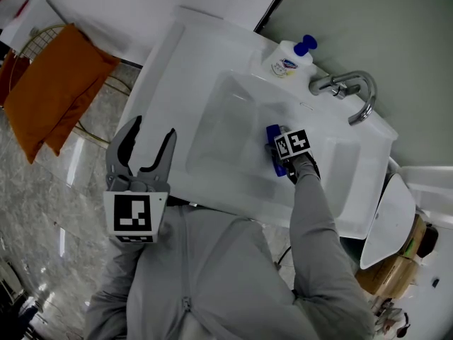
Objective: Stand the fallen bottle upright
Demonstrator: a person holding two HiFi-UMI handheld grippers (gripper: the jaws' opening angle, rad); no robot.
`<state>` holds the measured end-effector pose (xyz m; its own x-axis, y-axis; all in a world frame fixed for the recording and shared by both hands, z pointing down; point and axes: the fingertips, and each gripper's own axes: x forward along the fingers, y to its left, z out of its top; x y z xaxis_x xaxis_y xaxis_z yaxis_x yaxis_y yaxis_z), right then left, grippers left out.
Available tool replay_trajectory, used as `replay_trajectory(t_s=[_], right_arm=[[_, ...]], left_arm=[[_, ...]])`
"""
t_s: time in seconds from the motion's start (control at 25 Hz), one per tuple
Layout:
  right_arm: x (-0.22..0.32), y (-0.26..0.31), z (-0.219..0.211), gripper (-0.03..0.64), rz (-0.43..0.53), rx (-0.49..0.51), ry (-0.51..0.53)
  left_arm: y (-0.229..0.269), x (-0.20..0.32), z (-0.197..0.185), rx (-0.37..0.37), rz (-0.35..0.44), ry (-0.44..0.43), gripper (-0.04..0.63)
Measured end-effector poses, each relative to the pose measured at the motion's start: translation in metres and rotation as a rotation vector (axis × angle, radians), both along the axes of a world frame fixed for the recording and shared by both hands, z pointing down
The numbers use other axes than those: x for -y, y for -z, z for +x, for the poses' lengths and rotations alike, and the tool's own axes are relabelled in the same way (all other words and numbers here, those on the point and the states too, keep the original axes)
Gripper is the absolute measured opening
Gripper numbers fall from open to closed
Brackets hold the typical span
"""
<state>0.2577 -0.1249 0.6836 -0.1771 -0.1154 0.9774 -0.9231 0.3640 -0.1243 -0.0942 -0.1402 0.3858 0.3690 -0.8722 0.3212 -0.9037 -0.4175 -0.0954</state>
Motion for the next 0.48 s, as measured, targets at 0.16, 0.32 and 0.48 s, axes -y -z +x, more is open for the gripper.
replay_trajectory(t_s=[0.16,0.32,0.48], right_arm=[[0.007,0.015,-0.002,0.273,0.050,0.100,-0.092],[0.019,0.037,-0.008,0.273,0.134,0.226,-0.183],[0.037,0.069,-0.023,0.273,0.263,0.360,-0.233]], left_arm=[[0.001,-0.001,0.004,-0.006,-0.012,-0.008,0.304],[0.002,0.000,0.007,-0.010,0.011,-0.018,0.304],[0.003,0.000,0.008,-0.017,0.016,-0.018,0.304]])
